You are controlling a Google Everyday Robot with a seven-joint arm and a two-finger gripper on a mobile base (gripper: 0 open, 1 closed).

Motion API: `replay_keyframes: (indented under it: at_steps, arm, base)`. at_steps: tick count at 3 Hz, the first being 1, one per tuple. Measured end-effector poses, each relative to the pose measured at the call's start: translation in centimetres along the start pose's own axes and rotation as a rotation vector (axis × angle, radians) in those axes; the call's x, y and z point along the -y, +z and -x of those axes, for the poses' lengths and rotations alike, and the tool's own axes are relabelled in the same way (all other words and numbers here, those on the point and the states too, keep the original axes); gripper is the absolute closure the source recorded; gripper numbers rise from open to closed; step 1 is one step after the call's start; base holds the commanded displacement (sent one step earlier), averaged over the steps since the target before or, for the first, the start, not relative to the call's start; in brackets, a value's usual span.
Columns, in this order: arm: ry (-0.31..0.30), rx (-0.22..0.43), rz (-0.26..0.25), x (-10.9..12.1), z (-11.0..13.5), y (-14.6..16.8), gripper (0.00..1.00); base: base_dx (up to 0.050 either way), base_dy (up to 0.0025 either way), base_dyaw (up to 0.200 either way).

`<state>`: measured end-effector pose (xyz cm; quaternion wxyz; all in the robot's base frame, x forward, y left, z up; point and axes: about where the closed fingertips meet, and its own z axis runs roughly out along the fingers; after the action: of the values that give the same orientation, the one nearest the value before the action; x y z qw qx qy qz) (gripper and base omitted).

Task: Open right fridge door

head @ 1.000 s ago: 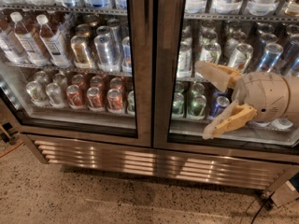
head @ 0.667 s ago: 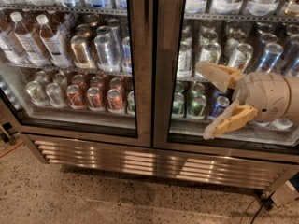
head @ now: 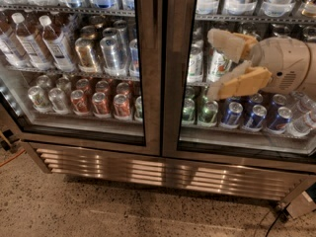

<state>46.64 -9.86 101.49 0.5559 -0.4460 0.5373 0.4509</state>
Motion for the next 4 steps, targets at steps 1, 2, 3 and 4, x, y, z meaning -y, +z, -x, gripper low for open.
replay_keyframes:
  at_steps: [1, 2, 3, 4]
  arm:
    - [-0.04, 0.002, -0.042, 0.6, 4.0, 0.7, 0.0]
    - [-0.03, -0.017, -0.063, 1.7, 2.9, 0.6, 0.0]
    - [-0.026, -0.026, -0.071, 1.8, 1.6, 0.9, 0.0]
    - [-0.026, -0.026, -0.071, 1.8, 1.6, 0.9, 0.0]
  base:
    - [0.0, 0.0, 0.0]
    - [0.0, 0.0, 0.0]
    - [0.0, 0.0, 0.0]
    - [0.0, -0.00003, 0.092]
